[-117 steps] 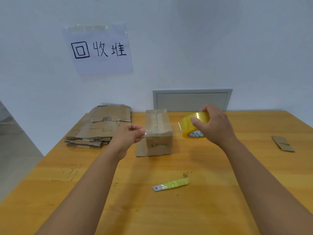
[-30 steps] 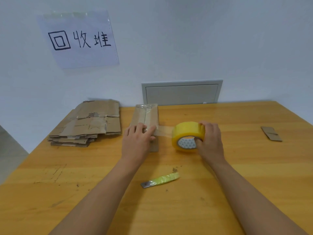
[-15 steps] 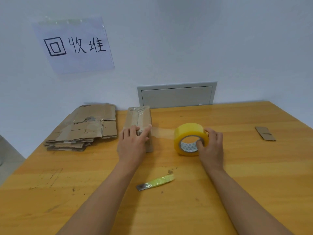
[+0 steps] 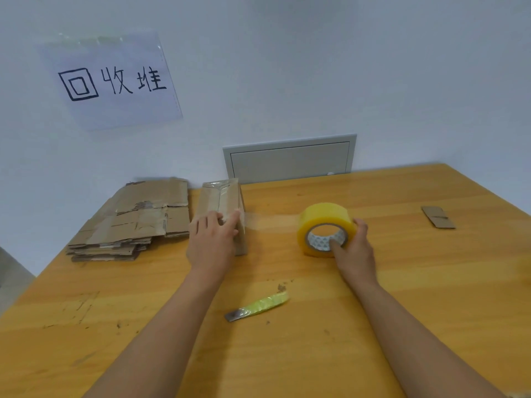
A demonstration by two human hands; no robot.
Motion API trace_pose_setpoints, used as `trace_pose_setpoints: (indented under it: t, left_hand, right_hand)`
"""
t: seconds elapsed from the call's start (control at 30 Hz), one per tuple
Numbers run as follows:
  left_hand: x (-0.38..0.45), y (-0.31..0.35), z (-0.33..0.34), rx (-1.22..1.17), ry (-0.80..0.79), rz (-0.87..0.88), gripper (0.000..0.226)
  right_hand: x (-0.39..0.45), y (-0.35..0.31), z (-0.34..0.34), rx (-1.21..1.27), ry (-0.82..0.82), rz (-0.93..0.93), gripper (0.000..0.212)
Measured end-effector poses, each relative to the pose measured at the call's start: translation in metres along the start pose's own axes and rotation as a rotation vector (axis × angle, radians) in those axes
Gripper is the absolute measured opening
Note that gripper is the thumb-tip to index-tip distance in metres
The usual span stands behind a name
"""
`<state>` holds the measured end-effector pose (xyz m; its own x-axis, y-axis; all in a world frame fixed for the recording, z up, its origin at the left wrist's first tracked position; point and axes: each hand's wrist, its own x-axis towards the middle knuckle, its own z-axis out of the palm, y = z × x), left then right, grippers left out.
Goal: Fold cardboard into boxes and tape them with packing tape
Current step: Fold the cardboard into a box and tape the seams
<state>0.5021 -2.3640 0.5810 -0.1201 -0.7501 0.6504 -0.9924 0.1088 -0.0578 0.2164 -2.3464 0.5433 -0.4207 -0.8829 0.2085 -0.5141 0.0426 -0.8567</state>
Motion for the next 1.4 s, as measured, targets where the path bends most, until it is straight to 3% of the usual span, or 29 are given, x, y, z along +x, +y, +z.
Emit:
trace_pose_setpoints:
  t: [0.2, 0.33, 0.4, 0.47, 0.53, 0.6, 0.67, 0.7, 0.87, 0.93, 1.0, 1.1, 1.17, 1.23, 1.3, 1.4]
  left_hand:
    - [0.003, -0.014, -0.005, -0.031, -0.067, -0.006, 0.032]
    - [0.002, -0.013, -0.006, -0.071, -0.08, -0.001, 0.036]
    - [0.001, -0.015, -0.005, -0.089, -0.058, 0.004, 0.039]
    - [0.0, -0.016, -0.003, -0.103, -0.043, 0.0, 0.042]
    - [0.0, -0.016, -0.002, -0.115, -0.04, -0.001, 0.044]
    - [-0.001, -0.017, -0.001, -0.128, -0.041, 0.003, 0.046]
    - [-0.002, -0.019, -0.001, -0.136, -0.045, 0.008, 0.047]
    - [-0.002, -0.019, 0.0, -0.14, -0.049, 0.009, 0.047]
    - [-0.003, -0.02, 0.001, -0.153, -0.051, 0.01, 0.046]
    - [-0.003, -0.021, 0.003, -0.168, -0.049, 0.005, 0.045]
    - [-0.003, -0.021, 0.004, -0.177, -0.042, -0.003, 0.044]
    - [-0.002, -0.02, 0.004, -0.184, -0.023, -0.007, 0.043]
    - [-0.002, -0.021, 0.005, -0.182, -0.013, -0.002, 0.044]
    - [-0.003, -0.021, 0.005, -0.181, -0.007, 0.002, 0.044]
    - [-0.002, -0.021, 0.005, -0.181, -0.003, 0.002, 0.044]
    - [-0.002, -0.02, 0.005, -0.174, 0.006, 0.008, 0.045]
  right_hand:
    - [0.012, 0.009, -0.01, -0.103, 0.118, -0.115, 0.046]
    - [0.009, 0.008, -0.006, -0.135, 0.173, -0.103, 0.063]
    - [0.002, 0.003, -0.008, -0.232, 0.343, -0.256, 0.065]
    - [-0.012, -0.015, -0.005, -0.25, 0.434, -0.516, 0.055]
    - [-0.031, -0.034, 0.006, -0.224, 0.255, -0.8, 0.038]
    - [-0.054, -0.047, 0.021, -0.315, -0.199, -0.973, 0.039]
    - [-0.074, -0.055, 0.033, -0.526, -0.692, -0.907, 0.049]
    - [-0.08, -0.056, 0.038, -0.614, -0.821, -0.874, 0.047]
    - [-0.08, -0.077, 0.034, -0.629, -0.92, -0.812, 0.01]
    - [-0.069, -0.08, 0.027, -0.509, -0.977, -0.677, 0.013]
    - [-0.059, -0.082, 0.019, -0.212, -0.876, -0.574, 0.015]
    - [-0.051, -0.085, 0.018, 0.203, -0.398, -0.482, 0.017]
    - [-0.044, -0.09, 0.021, 0.27, -0.101, -0.432, 0.014]
    - [-0.033, -0.093, 0.024, 0.08, 0.134, -0.464, 0.009]
    - [-0.021, -0.092, 0.028, -0.101, 0.211, -0.482, 0.013]
    - [-0.02, -0.097, 0.037, -0.061, 0.058, -0.468, 0.011]
